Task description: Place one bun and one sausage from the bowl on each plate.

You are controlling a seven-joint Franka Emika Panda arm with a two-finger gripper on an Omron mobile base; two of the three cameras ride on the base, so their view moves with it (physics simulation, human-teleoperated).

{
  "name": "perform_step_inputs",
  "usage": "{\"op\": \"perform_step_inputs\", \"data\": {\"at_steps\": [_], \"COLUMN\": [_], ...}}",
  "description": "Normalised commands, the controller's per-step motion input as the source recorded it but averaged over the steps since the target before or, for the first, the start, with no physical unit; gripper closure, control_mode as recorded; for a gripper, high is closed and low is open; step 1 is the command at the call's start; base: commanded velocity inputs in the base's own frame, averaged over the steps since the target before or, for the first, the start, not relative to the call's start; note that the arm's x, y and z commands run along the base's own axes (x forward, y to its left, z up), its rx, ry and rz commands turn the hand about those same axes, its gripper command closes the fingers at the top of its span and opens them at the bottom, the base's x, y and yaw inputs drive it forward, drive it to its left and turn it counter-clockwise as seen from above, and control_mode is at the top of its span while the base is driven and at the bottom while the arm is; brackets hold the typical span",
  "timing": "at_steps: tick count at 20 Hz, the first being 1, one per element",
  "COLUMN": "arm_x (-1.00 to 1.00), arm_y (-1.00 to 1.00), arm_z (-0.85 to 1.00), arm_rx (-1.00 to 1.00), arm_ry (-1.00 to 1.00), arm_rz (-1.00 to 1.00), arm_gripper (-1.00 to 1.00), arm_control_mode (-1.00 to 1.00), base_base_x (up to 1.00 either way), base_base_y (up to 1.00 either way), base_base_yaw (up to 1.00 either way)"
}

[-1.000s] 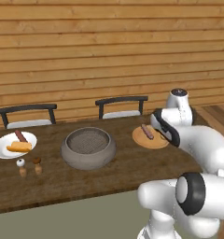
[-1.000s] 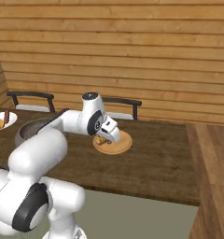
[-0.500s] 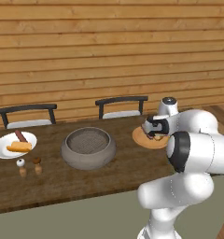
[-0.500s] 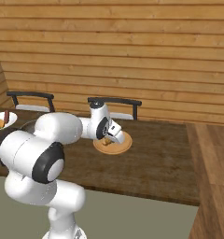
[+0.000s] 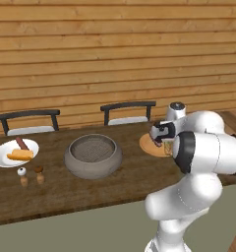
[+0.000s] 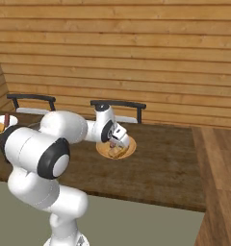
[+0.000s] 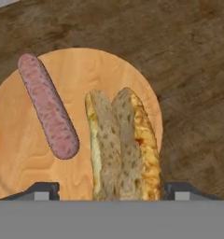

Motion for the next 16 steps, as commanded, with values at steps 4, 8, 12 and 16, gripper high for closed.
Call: {"op": "perform_step_inputs", "data": {"at_steps": [4, 8, 12, 16], "arm_x": [-0.06, -0.75, -0.96, -0.73], "arm_y": [-0.03, 0.00, 0.02, 0.05], "arm_z": [0.57, 1.00, 1.00, 1.00], "arm_rx": [0.06, 0.01, 0.00, -0.01], "arm_ry": [-0.21, -0.42, -0.57, -0.54], "arm_rz": [-0.04, -0.02, -0.02, -0.02], "arm_gripper": [-1.00, -1.00, -1.00, -1.00], "arm_control_mode": [-1.00, -1.00, -1.00, -1.00], "base_base_x": [0.00, 0.00, 0.00, 0.00], "base_base_y": [0.00, 0.00, 0.00, 0.00], "base_base_yaw": [0.00, 0.00, 0.00, 0.00]}}
